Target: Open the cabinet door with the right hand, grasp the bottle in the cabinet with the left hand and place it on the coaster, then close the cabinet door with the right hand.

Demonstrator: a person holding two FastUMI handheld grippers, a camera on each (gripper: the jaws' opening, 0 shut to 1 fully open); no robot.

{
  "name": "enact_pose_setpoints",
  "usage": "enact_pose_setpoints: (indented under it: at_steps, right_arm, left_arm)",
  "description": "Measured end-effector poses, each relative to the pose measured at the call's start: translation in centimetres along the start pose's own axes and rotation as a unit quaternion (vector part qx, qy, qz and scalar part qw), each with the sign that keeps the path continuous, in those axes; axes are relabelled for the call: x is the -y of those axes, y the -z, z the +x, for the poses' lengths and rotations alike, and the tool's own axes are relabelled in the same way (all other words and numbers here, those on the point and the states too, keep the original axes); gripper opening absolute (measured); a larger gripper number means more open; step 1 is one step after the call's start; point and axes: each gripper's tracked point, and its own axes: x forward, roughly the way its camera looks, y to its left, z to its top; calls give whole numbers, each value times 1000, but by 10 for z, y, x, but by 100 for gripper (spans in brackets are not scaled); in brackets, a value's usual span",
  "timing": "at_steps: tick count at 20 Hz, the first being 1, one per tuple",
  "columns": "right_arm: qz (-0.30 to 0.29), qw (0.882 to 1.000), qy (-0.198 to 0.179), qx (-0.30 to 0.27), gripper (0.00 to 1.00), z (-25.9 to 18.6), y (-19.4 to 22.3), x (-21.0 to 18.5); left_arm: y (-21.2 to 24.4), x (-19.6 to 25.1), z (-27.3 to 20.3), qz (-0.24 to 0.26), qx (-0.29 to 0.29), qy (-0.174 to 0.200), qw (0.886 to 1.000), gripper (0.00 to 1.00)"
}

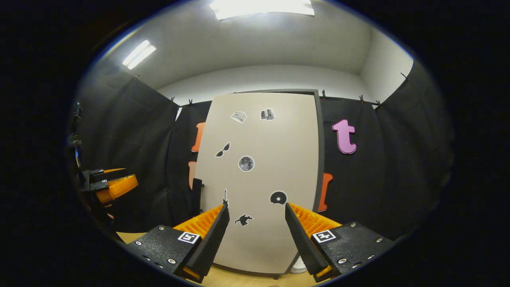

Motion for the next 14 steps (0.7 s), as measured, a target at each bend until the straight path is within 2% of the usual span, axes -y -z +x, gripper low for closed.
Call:
enact_pose_setpoints:
  at_steps: [3, 6, 7, 8, 14]
  right_arm:
    - [-11, 999, 30, 2, 87, -27, -6, 33]
    - [-7, 999, 51, 0, 87, -49, -8, 59]
    - [-8, 998, 56, -1, 87, -56, -8, 66]
    - [-9, 998, 66, -2, 87, -59, -7, 76]
    - [2, 996, 92, -2, 88, -81, -9, 114]
  left_arm:
    - [-2, 21, 8, 13, 3, -3, 1000, 98]
    - [10, 51, 21, 23, -8, 8, 1000, 90]
    - [16, 62, 26, 23, -14, 12, 1000, 90]
    - [20, 71, 31, 21, -18, 14, 1000, 94]
    - [52, 116, 54, 44, -46, 18, 998, 92]
